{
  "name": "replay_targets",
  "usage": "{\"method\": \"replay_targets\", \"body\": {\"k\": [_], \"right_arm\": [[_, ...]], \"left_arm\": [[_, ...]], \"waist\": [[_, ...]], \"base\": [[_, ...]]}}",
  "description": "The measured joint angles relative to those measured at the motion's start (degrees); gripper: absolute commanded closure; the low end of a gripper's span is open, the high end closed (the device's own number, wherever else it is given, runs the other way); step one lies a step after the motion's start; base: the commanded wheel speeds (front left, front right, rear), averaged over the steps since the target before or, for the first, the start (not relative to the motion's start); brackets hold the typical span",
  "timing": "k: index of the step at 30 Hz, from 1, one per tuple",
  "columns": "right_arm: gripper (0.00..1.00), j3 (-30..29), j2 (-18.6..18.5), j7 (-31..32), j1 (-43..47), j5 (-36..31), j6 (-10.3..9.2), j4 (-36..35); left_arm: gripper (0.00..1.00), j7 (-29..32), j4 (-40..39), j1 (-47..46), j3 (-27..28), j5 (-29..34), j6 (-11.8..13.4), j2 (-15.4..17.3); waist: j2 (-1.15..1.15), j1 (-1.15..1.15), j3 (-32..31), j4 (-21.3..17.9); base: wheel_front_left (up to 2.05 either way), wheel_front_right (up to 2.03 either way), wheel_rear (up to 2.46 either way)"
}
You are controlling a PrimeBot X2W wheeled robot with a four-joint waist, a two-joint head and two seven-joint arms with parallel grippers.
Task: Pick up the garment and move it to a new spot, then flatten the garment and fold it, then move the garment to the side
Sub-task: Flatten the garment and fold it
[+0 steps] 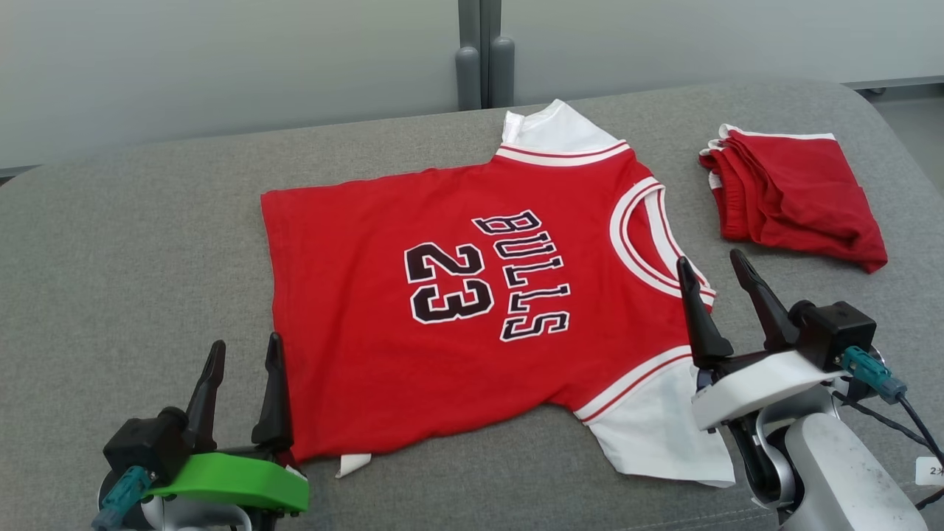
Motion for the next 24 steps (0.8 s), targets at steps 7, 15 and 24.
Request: {"method": "replay_targets", "body": {"k": [7,15,24], "right_arm": [[0.00,-0.3,0.3,0.0,0.0,-0.1,0.12,0.0],[0.00,-1.3,0.3,0.0,0.0,-0.3,0.59,0.0],[0.00,-2.3,0.1,0.0,0.0,-0.9,0.75,-0.2]], "left_arm": [[0.00,0.0,-0.2,0.0,0.5,0.4,0.0,-0.2],[0.00,-0.2,-0.2,0.0,1.1,0.8,-0.1,-0.5],[0.00,1.8,2.3,3.1,-0.7,-5.7,-1.9,-1.5]], "waist": [[0.00,0.00,0.4,0.0],[0.00,0.00,1.0,0.2],[0.00,0.00,2.2,1.0]], "base": [[0.00,0.00,0.00],[0.00,0.00,0.00],[0.00,0.00,0.00]]}}
